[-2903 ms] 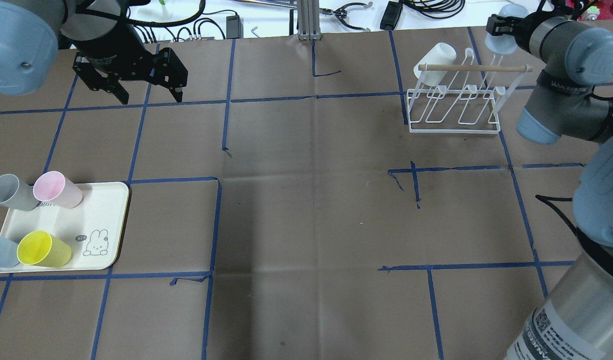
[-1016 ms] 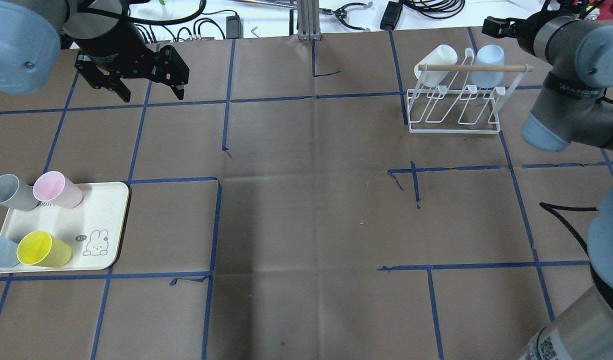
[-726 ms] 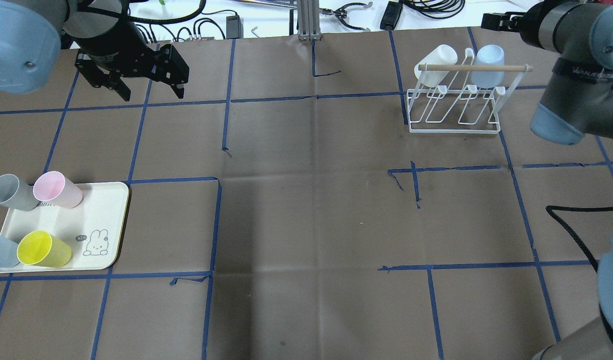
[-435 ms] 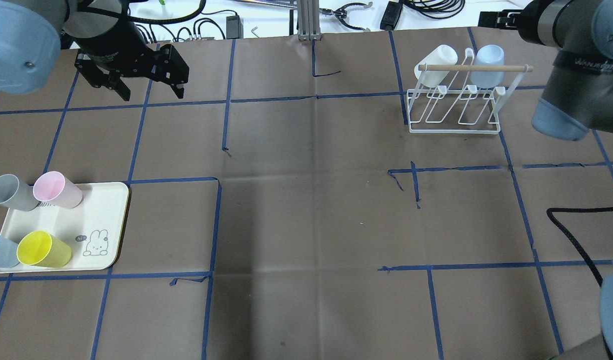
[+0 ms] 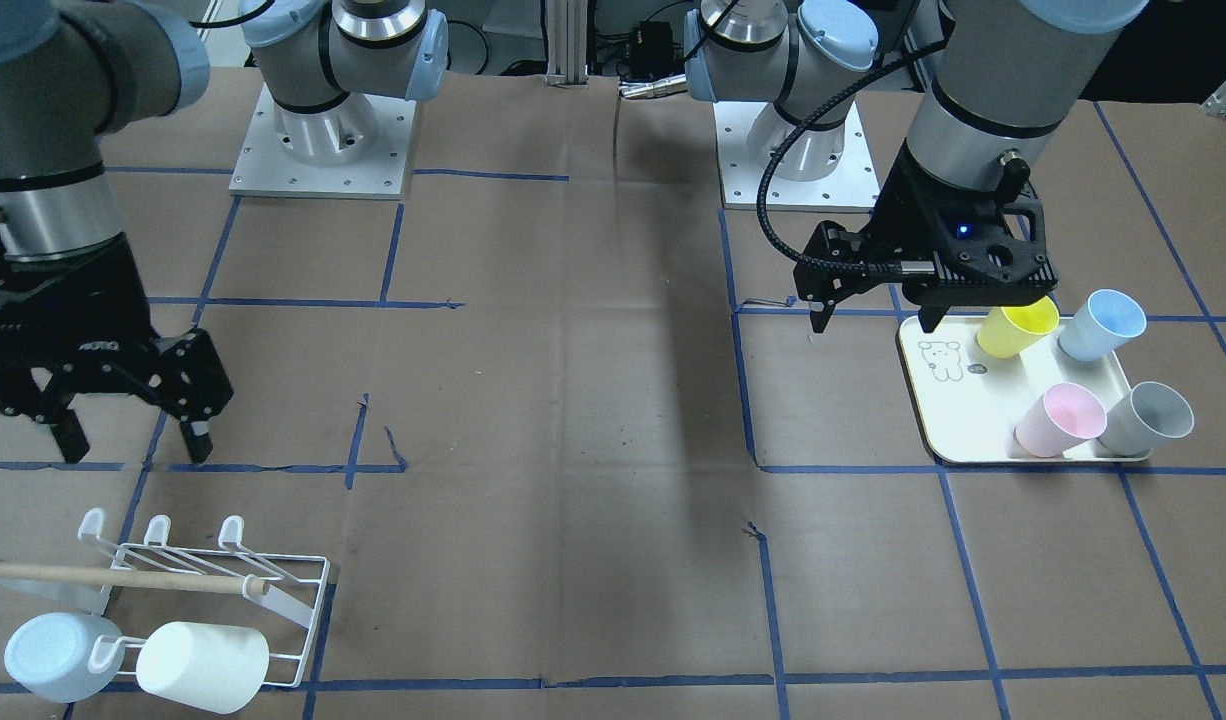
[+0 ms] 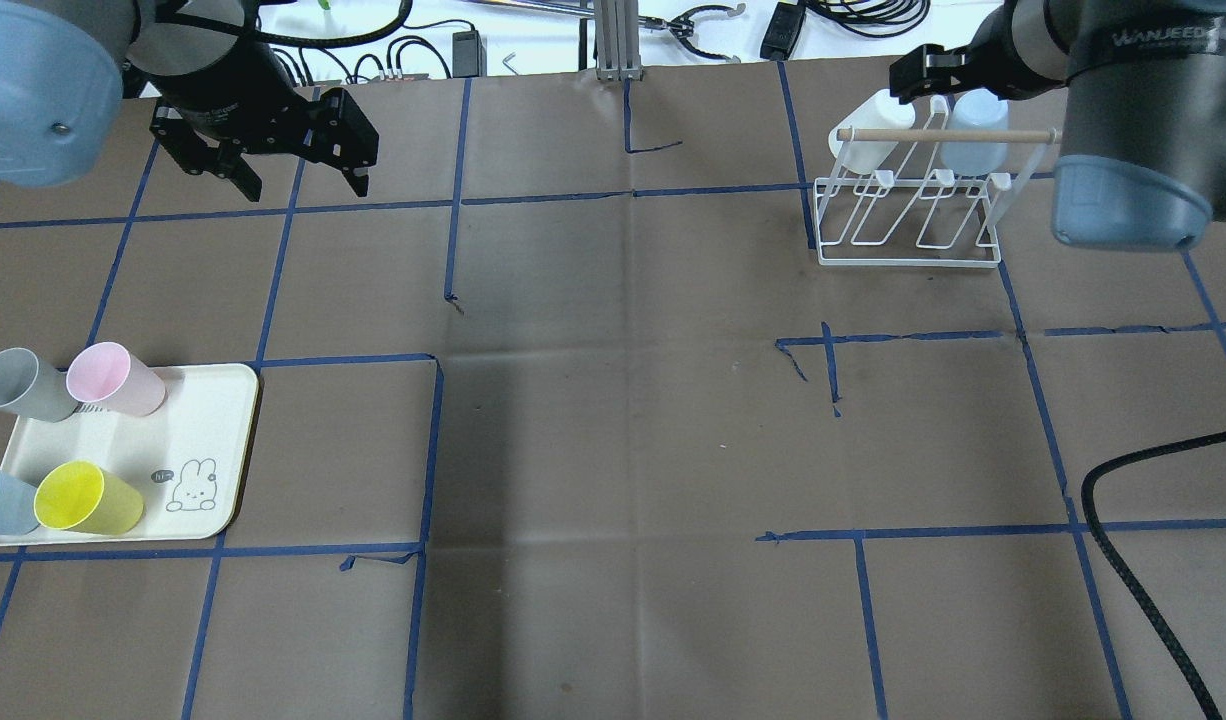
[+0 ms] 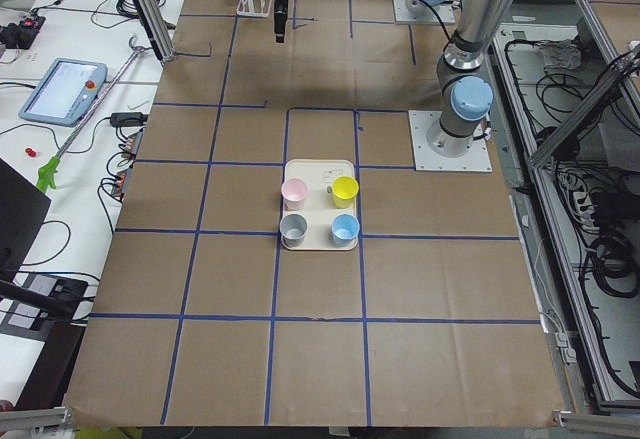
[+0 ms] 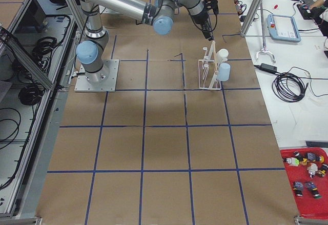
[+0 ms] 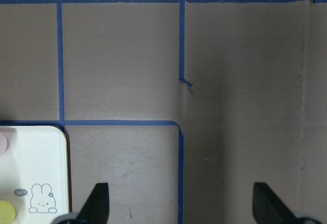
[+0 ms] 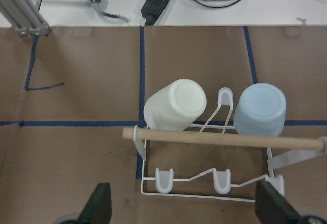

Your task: Transfer IKEA cup to right arm and place on rack

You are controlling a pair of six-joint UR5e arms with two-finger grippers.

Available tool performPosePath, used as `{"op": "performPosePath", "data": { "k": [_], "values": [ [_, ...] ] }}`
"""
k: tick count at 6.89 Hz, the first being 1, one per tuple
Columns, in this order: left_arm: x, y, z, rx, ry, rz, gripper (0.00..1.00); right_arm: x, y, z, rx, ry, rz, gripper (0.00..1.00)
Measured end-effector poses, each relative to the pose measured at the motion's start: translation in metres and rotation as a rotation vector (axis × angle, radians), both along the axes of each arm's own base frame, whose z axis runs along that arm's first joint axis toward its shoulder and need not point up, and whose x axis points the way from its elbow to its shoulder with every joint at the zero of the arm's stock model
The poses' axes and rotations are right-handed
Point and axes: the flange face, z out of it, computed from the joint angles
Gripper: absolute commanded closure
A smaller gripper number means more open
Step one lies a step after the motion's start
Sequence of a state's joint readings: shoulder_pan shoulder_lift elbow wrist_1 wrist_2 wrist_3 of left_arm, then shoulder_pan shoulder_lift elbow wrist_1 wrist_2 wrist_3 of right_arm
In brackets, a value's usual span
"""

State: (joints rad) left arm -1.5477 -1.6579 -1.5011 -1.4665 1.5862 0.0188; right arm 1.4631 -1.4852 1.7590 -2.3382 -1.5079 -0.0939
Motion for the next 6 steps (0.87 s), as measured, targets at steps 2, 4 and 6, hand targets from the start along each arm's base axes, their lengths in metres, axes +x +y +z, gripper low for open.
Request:
{"op": "performPosePath", "data": {
  "k": [2, 4, 6],
  "values": [
    [0.0, 0.0, 0.0, 0.0, 0.0, -0.001, 0.01, 0.05, 0.048, 0.018, 0.161, -0.018, -0.038, 0.0],
    [0.0, 0.001, 0.001, -0.001, 0.0, 0.0, 0.01, 0.07, 0.08, 0.033, 0.281, -0.031, -0.072, 0.0],
    [0.0, 0.001, 0.001, -0.002, 0.0, -0.001, 0.01, 0.072, 0.107, 0.051, 0.326, -0.047, -0.128, 0.0]
  ]
}}
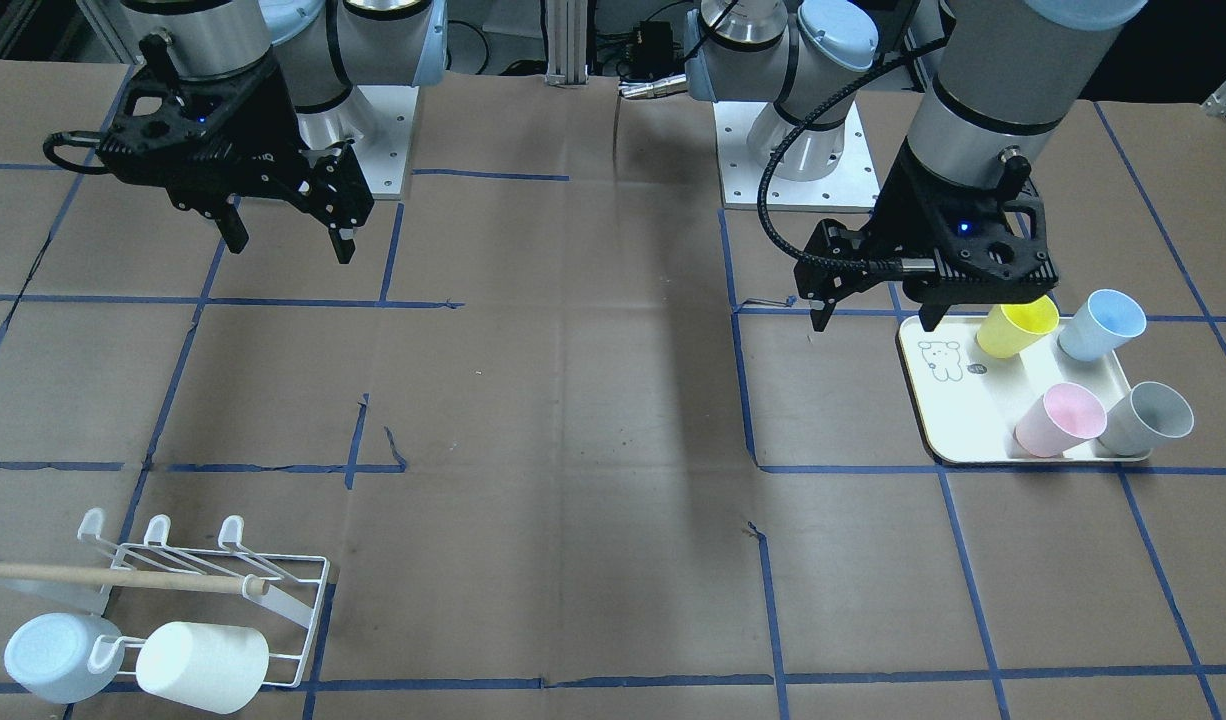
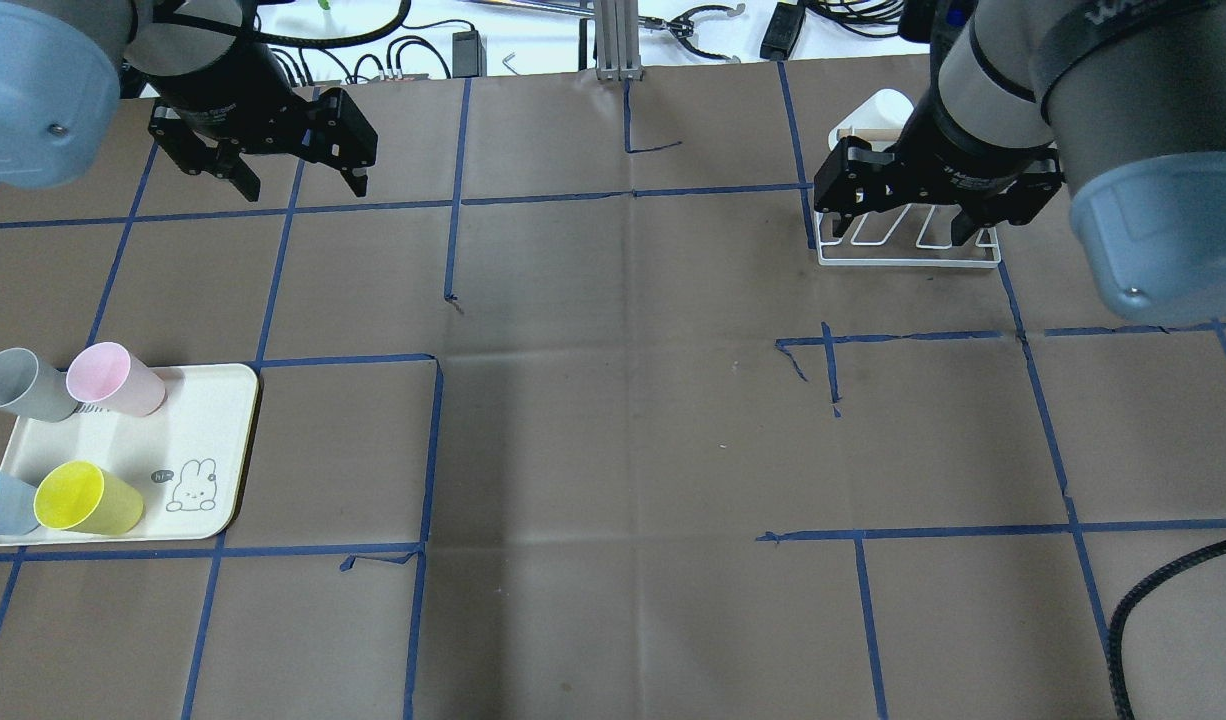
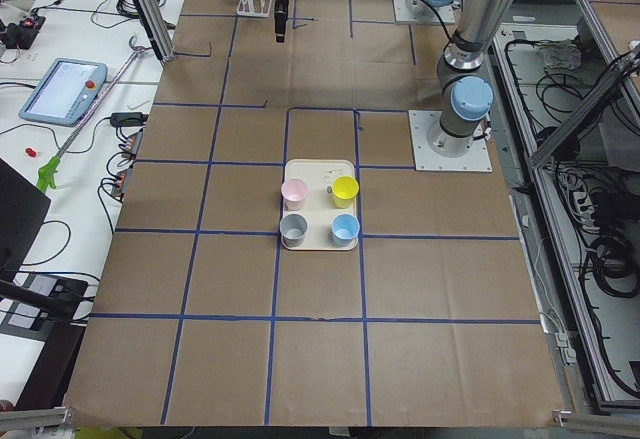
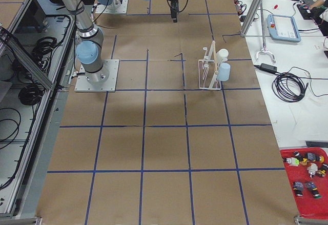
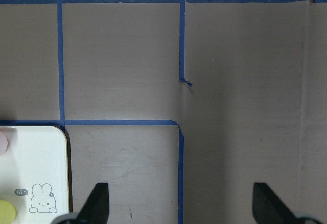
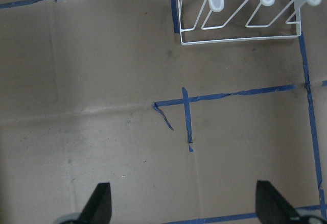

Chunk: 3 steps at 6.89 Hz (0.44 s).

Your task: Transfer IKEA cup to right arm and place on rack

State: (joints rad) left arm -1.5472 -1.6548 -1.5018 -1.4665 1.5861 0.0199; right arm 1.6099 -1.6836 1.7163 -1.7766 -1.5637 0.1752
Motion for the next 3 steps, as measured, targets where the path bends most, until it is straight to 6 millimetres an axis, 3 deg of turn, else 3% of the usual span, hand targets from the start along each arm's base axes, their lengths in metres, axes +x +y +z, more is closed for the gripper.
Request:
{"op": "performPosePath", "data": {
  "k": [3],
  "values": [
    [0.0, 0.0, 0.001, -0.001, 0.0, -0.001, 0.01, 0.0, 0.032, 0.021, -0.009, -0.002, -0.005, 0.0]
  ]
}}
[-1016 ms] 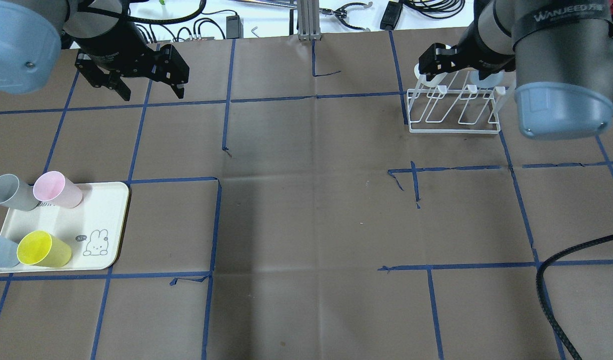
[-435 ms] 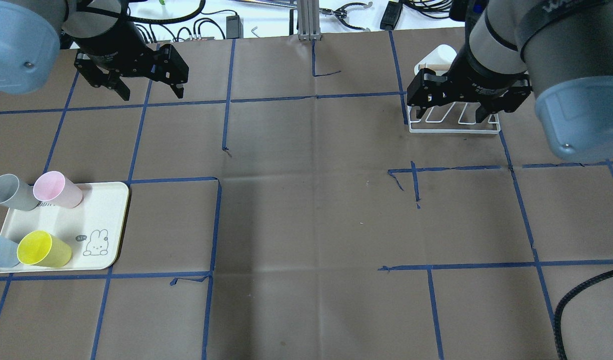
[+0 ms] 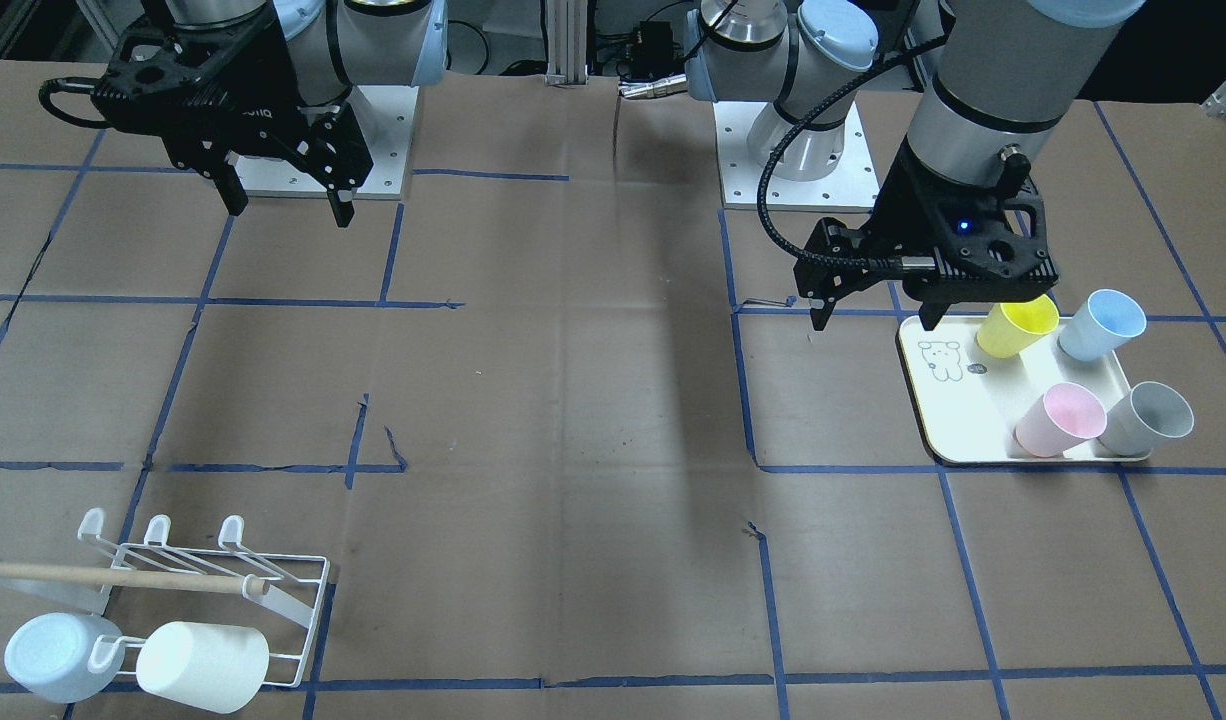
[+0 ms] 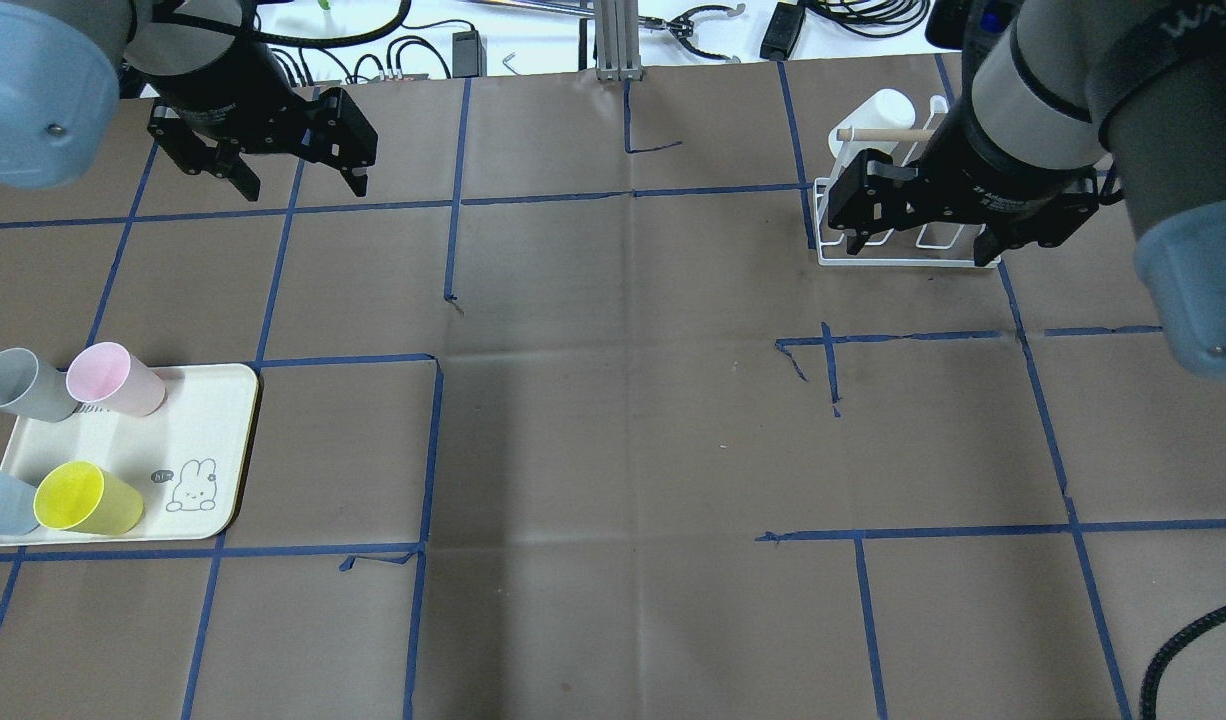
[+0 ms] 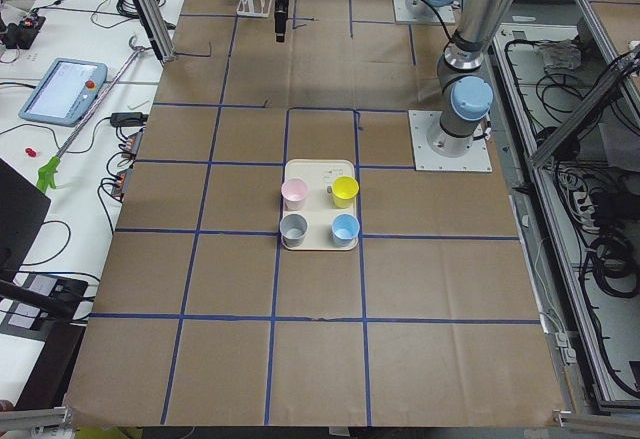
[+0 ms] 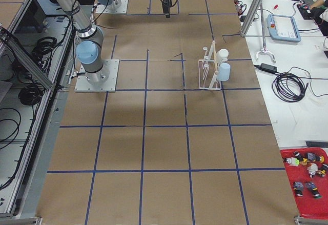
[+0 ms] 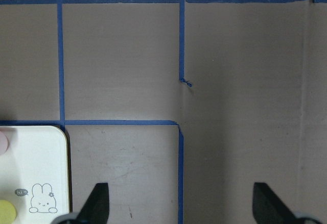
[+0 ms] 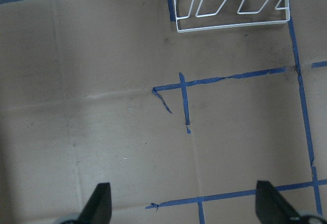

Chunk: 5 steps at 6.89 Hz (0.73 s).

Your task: Transfer IKEA cup to right arm and place on rack

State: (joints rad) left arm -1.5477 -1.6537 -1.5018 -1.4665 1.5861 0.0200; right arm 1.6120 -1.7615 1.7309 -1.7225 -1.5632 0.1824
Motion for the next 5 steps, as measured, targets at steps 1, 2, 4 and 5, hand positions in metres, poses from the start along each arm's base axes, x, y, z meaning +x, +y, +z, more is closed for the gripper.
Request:
{"op": "performPosePath", "data": {
  "k": [1, 2, 4, 5],
  "values": [
    [0.0, 0.0, 0.0, 0.0, 0.0, 0.0, 0.01, 0.0, 0.003, 0.002, -0.002, 0.0, 0.003, 0.0],
    [0.0, 0.0, 0.0, 0.0, 0.0, 0.0, 0.01, 0.0, 0.003, 0.003, -0.006, 0.0, 0.005, 0.0],
    [0.0, -0.001, 0.0, -0.001, 0.0, 0.0, 0.01, 0.001, -0.007, 0.001, -0.005, -0.002, 0.006, 0.0],
    [0.0, -0.001, 0.0, 0.0, 0.0, 0.0, 0.01, 0.001, -0.017, 0.0, -0.003, -0.003, 0.006, 0.0]
  ]
}}
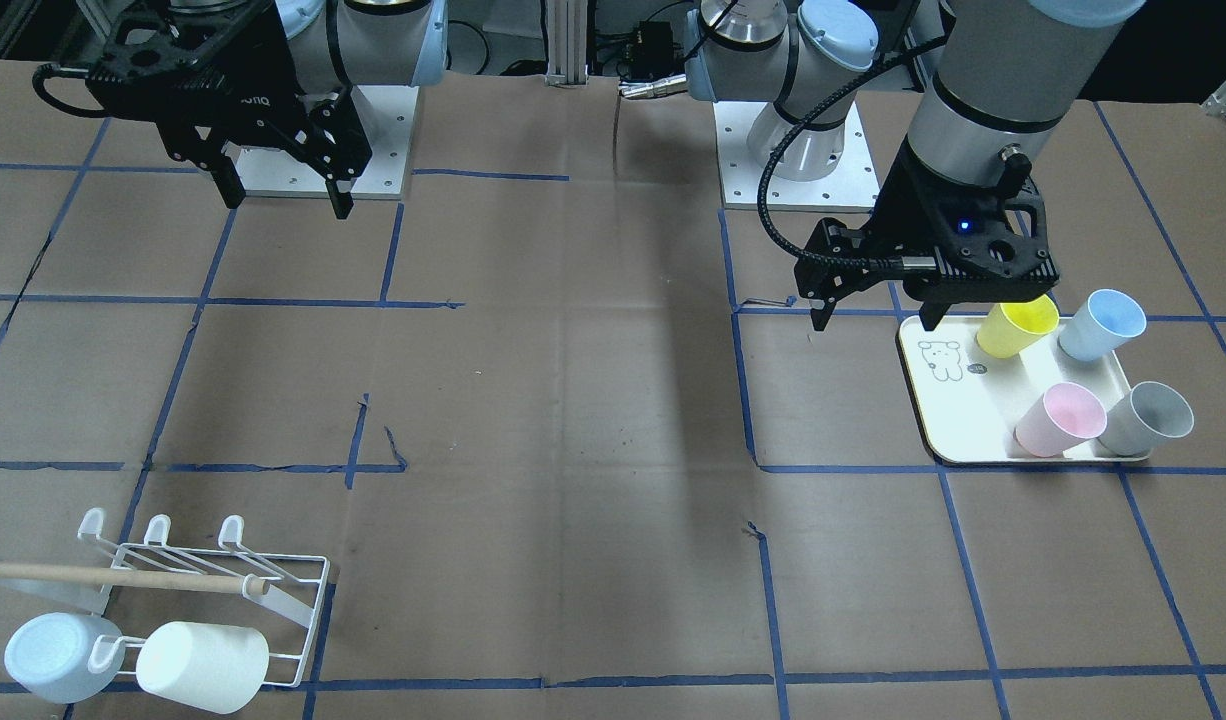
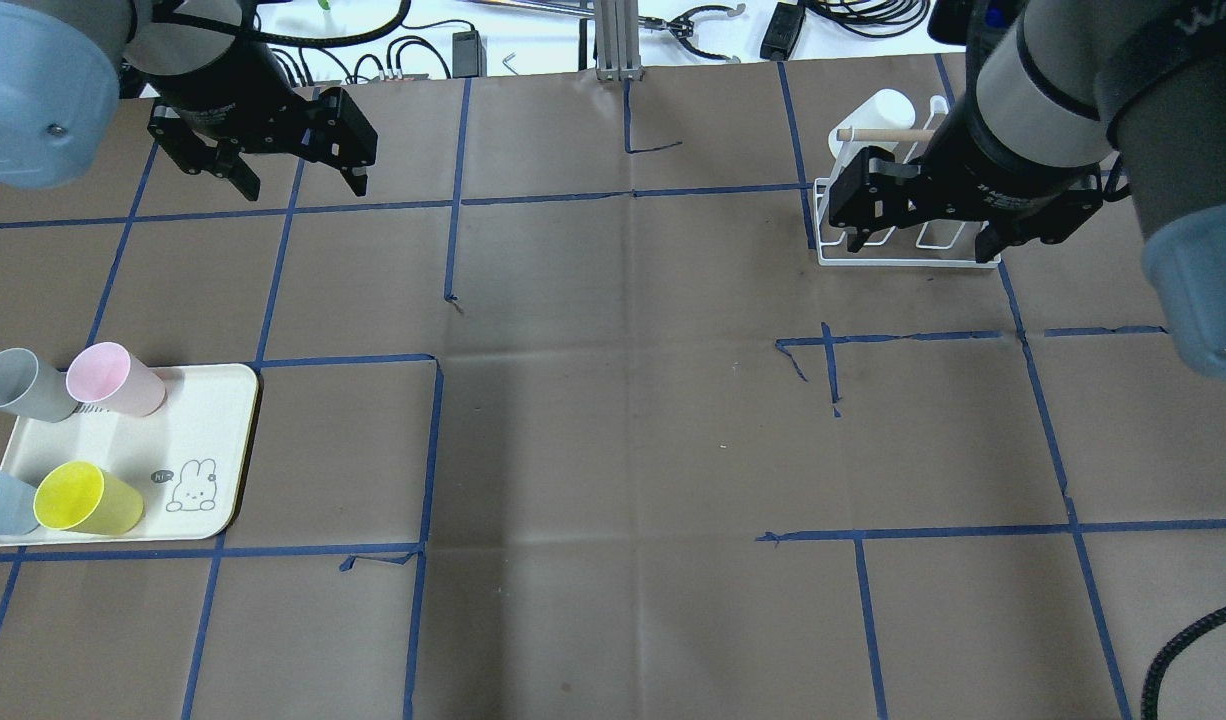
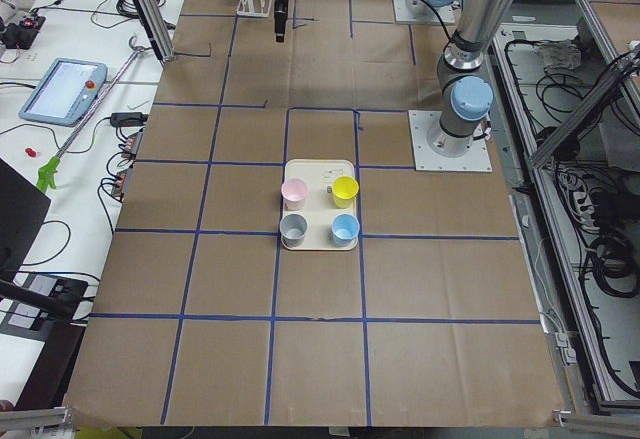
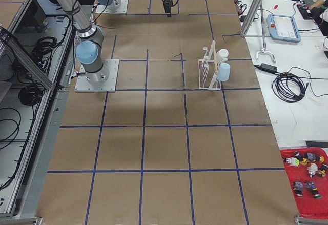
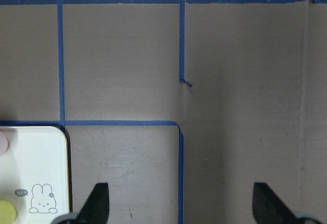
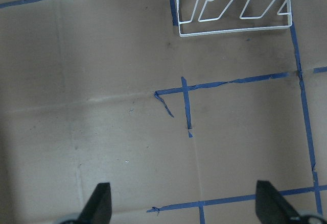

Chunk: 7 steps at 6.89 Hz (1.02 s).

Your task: Transfer IKEA cup to right arm and place on rack

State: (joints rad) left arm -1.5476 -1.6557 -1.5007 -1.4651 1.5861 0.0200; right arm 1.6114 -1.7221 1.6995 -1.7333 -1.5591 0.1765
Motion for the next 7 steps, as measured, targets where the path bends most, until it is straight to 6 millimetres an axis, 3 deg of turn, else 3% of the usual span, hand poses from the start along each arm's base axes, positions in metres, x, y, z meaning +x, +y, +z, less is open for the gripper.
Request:
{"op": "performPosePath", "data": {
  "k": [2, 7],
  "values": [
    [-0.0001, -0.0002, 0.0, 0.0, 0.0, 0.0, 0.01, 0.0, -0.0114, 0.0029, 0.0, 0.002, -0.001, 0.0],
    [0.0, 0.0, 0.0004, -0.001, 0.0, 0.0, 0.01, -0.0002, -0.0138, 0.0032, 0.003, 0.004, 0.0, 0.0]
  ]
}}
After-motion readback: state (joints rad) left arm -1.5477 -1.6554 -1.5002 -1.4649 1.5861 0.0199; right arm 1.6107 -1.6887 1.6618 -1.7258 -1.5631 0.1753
